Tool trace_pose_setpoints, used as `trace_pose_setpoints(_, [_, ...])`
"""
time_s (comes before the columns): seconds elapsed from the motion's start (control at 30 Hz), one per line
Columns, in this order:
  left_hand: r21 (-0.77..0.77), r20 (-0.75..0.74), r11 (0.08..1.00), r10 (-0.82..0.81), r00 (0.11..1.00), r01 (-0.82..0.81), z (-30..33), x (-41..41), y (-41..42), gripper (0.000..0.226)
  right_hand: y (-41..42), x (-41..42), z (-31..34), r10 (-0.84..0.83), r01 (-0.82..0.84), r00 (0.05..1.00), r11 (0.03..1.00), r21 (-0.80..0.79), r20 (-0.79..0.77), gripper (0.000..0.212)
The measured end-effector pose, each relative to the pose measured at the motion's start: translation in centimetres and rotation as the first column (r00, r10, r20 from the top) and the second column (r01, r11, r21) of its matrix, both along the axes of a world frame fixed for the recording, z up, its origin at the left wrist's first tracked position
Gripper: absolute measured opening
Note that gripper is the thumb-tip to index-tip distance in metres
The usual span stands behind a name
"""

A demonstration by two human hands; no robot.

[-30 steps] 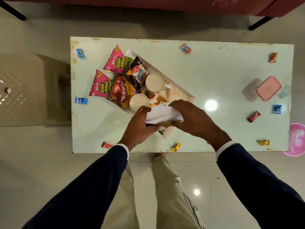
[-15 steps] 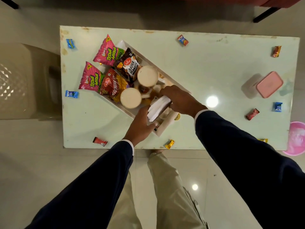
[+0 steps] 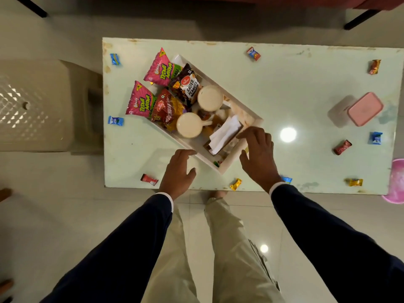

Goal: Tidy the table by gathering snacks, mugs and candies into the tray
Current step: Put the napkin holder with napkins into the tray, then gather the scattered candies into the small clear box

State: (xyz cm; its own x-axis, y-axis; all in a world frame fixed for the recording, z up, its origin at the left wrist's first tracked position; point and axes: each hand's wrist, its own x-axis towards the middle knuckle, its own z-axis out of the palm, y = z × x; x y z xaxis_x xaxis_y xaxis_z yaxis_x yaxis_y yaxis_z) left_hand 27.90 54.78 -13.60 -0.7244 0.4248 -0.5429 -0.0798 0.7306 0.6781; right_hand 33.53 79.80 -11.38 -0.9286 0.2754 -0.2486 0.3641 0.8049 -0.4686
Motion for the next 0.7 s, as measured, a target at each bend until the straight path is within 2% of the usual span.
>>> trace_pose_setpoints(0.17, [-0.13,-0.027,0.989,-0.07,0.997,0.065,0.2,0.3,-5.8,0.037,-5.6,3.6,-0.5,-0.044,0.058,0.997,0.976,-0.209,0.07,0.038])
trace_pose_setpoints(0.33, [-0.214,-0.025,0.967,-0.148,0.989,0.139,-0.3,-0.5,-10.5,0.04,-11.0,5.1,-1.8,-0.239,0.337,0.93,0.861,-0.381,0.28,0.033])
trace_pose_setpoints(0.5, [-0.117,0.028,0.979,-0.162,0.986,0.165,-0.1,-2.4,-12.2,0.04,-14.7,5.4,-1.8,-0.33,0.463,0.868,0.808,-0.364,0.37,0.03])
trace_pose_setpoints(0.7, [-0.004,-0.02,0.938,-0.347,0.938,0.347,1.9,-5.1,-8.1,0.037,-13.7,5.0,0.5,-0.391,0.481,0.871,0.8,-0.359,0.298,0.026])
